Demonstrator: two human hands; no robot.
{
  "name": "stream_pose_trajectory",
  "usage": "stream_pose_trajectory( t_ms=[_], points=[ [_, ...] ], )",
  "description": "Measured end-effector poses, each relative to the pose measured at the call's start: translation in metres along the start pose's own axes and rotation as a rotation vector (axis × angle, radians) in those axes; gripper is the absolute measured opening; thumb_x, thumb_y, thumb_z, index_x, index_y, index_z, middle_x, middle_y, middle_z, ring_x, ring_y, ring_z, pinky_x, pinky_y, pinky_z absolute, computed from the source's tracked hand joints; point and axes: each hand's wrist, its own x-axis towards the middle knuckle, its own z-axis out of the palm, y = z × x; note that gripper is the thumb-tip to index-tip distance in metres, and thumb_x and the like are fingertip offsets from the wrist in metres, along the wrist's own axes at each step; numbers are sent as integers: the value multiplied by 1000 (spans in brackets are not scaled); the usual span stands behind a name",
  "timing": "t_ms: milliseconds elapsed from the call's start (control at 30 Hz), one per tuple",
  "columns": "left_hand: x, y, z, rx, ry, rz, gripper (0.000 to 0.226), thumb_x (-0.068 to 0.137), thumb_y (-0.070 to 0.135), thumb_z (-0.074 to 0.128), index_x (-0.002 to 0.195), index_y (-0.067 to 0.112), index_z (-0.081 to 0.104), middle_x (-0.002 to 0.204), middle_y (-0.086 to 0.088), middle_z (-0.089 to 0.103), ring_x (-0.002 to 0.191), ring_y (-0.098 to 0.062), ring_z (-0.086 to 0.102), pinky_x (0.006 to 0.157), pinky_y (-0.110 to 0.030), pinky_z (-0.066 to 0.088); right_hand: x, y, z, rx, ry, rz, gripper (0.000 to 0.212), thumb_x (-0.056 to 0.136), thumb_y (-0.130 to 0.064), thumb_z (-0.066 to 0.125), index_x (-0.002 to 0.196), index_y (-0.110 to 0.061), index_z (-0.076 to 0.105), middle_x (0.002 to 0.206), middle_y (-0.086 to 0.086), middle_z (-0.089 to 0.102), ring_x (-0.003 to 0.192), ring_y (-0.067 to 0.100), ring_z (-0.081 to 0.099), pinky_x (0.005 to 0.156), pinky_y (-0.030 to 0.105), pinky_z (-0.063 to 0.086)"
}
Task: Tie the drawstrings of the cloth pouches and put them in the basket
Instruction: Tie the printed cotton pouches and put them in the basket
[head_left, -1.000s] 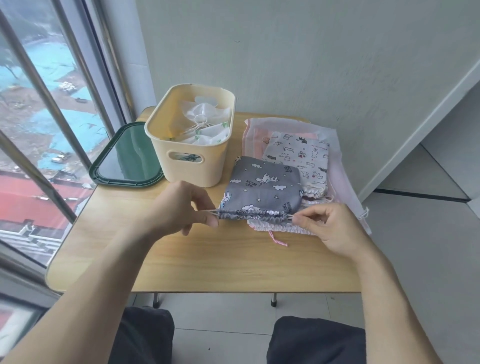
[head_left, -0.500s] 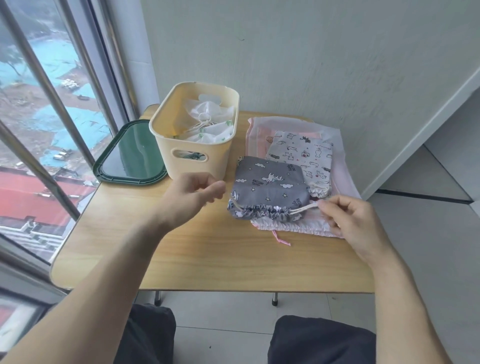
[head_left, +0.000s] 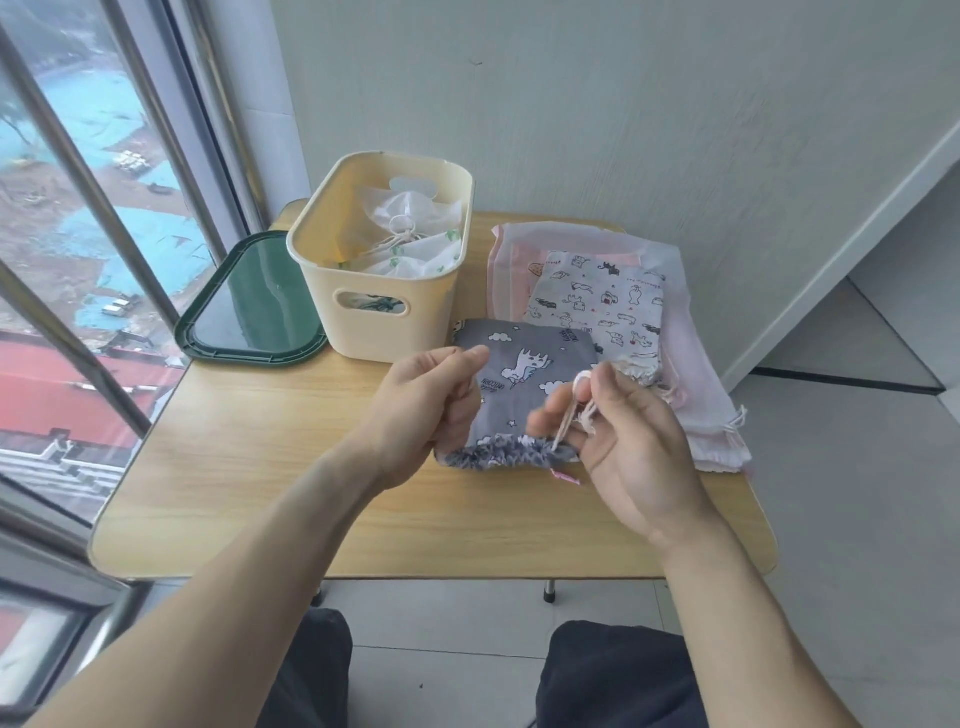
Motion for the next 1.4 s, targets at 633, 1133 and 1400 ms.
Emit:
stream_pose_trajectory(
  t_ms=[633,1133,1400],
  points=[
    [1,14,-7,-150,8,-79,54,103,17,43,53,23,25,50,6,13,41,-12,12,43,-24,23,6,-21,-28,13,57,408,28,92,-29,57,69,-14,53,59,-1,42,46,9,30,44,21,30],
    [-1,15,-11,244,-80,-103,43,106,29,40,66,17,31,52,4,22,46,-11,13,45,-21,13,-6,-26,-29,-142,-100,543,27,93,-30,54,75,-11,49,58,2,39,40,5,22,38,17,20],
    [-1,-1,4,326,-150,111,20,105,19,47,105,3,60,91,-9,69,81,-22,62,73,-29,52,-3,-16,-21,-36,-317,265,14,93,-24,67,94,-11,72,84,13,63,63,16,58,60,27,50]
  ],
)
